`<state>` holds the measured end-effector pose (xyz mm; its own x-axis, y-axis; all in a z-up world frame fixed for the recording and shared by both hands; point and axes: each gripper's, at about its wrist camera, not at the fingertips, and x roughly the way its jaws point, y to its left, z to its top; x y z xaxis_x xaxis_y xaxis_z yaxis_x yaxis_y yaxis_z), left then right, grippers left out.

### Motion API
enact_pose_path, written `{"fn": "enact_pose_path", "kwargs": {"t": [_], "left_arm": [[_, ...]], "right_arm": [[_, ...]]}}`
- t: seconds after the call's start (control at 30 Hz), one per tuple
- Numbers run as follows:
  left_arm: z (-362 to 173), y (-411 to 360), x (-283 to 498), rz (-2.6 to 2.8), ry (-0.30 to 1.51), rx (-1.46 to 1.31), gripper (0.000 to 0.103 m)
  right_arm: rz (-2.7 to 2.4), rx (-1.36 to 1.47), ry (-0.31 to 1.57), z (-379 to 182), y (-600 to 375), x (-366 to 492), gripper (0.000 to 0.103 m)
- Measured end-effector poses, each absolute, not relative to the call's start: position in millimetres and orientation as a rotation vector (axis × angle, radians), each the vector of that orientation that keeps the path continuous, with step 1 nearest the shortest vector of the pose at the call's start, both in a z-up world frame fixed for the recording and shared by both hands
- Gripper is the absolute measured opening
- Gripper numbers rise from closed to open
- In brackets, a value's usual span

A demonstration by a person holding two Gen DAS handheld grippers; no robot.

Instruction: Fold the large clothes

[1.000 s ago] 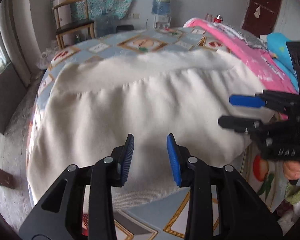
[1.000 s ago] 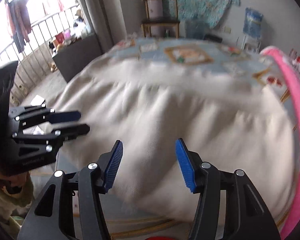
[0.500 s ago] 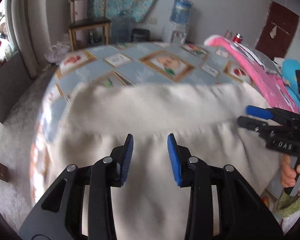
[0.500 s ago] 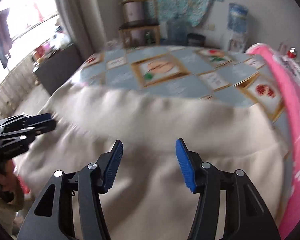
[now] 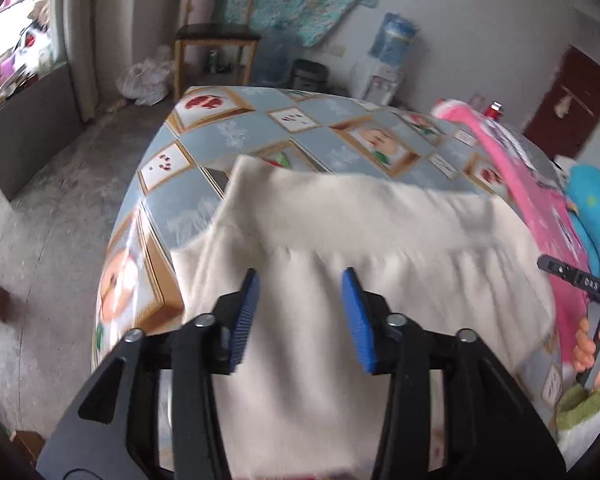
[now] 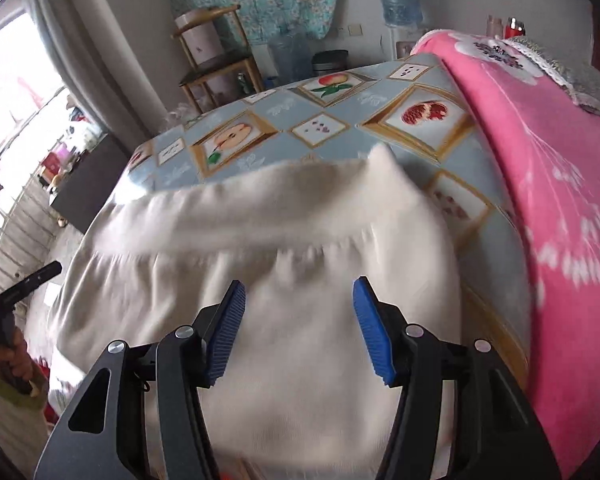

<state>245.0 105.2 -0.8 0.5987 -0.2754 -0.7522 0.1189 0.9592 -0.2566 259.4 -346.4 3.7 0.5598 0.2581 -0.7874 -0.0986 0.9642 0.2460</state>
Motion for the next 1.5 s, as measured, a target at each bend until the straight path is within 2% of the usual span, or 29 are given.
{"fn": "enact_pose_path", "kwargs": {"t": [0.13,0.17,0.23,0.37,0.43,0.53,0.67,0.73,0.77,0.83,0.9,1.0,1.1,1.2,1.37,1.5], "left_arm": [[-42.2,92.9,215.1,-0.229,0.980,-0.112,0.049],[-44.3,96.1,210.4,-0.223,0.941,-0.140,0.049],[-37.8,97.6,210.3,-0.190,0.954,-0.169,0.047],[-0.4,97.2,185.4,-0.224,0.811,-0.183,0.048],[-3.7,85.5,179.4,-0.250,0.824,-0.160,0.052],[-37.1,60.3,187.6,-0.225,0.936,-0.072,0.053],[-25.6,49.6,173.3,-0.191,0.895,-0.010,0.053],[-9.8,48.5,155.2,-0.230,0.858,-0.024,0.054],[-4.7,46.6,146.6,-0.228,0.847,-0.014,0.059],[5.6,42.5,125.2,-0.238,0.828,-0.012,0.068],[15.3,37.5,104.2,-0.249,0.810,-0.025,0.084],[30.7,25.9,74.2,-0.224,0.766,-0.008,0.092],[43.5,11.1,56.9,-0.150,0.743,0.038,0.095],[57.0,2.1,47.3,-0.110,0.714,0.047,0.096],[74.7,-4.4,41.9,0.031,0.657,0.057,0.096],[84.2,-6.0,43.3,0.087,0.634,0.051,0.095]], "right_arm": [[0.186,0.096,1.037,-31.6,-340.9,223.5,0.056],[0.178,0.111,1.024,-33.3,-341.6,220.1,0.056],[0.145,0.124,1.030,-21.9,-341.8,219.6,0.056],[0.200,0.110,0.933,11.1,-326.6,196.7,0.058],[0.233,0.075,0.937,4.2,-310.7,191.1,0.067],[0.191,-0.003,1.021,-30.9,-290.1,200.1,0.068],[0.197,-0.011,0.982,-3.5,-283.5,183.6,0.068],[0.220,0.011,0.935,14.3,-286.9,164.1,0.071],[0.219,0.019,0.918,19.8,-288.4,152.5,0.074],[0.224,0.054,0.898,23.3,-290.1,130.9,0.086],[0.223,0.084,0.898,24.3,-288.9,111.8,0.089],[0.199,0.118,0.907,23.1,-289.0,89.6,0.090],[0.182,0.126,0.883,27.4,-285.9,68.9,0.090],[0.159,0.100,0.835,40.3,-283.9,59.3,0.090],[0.125,0.062,0.727,66.5,-279.8,47.1,0.097],[0.064,0.020,0.634,79.1,-276.4,37.1,0.097]]}}
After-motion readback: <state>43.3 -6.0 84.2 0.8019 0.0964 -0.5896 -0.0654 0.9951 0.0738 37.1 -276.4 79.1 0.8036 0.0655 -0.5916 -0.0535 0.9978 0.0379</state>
